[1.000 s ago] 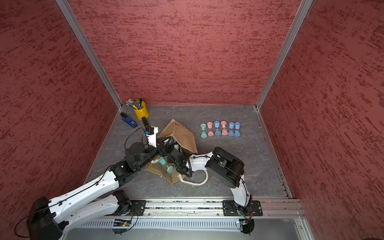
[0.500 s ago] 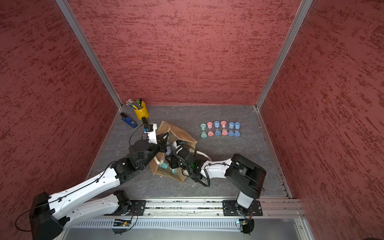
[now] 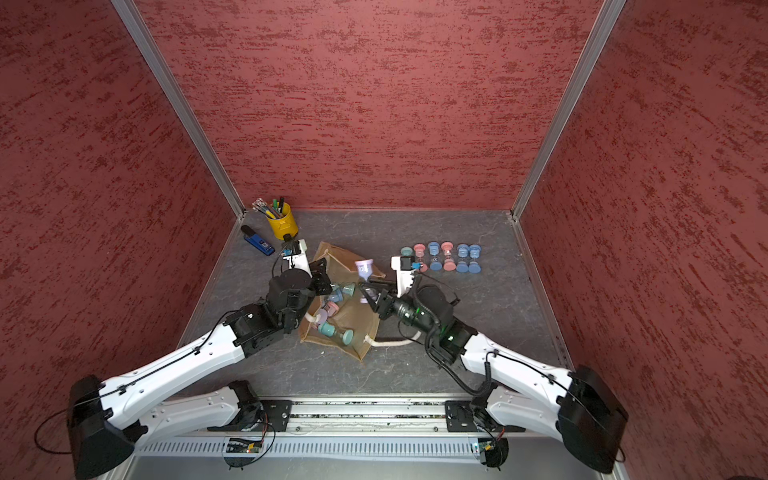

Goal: 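Lift the lilac timer out and carry it to the row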

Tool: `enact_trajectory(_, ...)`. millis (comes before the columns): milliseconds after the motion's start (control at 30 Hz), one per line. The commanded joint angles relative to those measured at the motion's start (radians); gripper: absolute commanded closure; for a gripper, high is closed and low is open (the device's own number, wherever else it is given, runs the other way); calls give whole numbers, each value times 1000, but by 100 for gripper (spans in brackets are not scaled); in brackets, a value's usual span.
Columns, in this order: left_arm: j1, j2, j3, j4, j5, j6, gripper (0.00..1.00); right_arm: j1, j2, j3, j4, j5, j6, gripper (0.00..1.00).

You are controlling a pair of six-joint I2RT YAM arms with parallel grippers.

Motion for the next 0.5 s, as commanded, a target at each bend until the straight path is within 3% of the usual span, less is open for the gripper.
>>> enact_trajectory(0,7,3,17,-94,-56,-19,100,-97,-109,-9,-106,-85,10,84)
enact_trajectory(233,19,-22,14,-128,-73,-21,100,-405,-191,2,-195,-276,89,84)
enact_trajectory(333,20,-44,7,-130,-72,-18,100,-533,-106,19,-162,-402,140,84)
enact_trajectory(467,21,-71,-9,-124,-59,-17,100,-563,80,119,-224,-421,72,82)
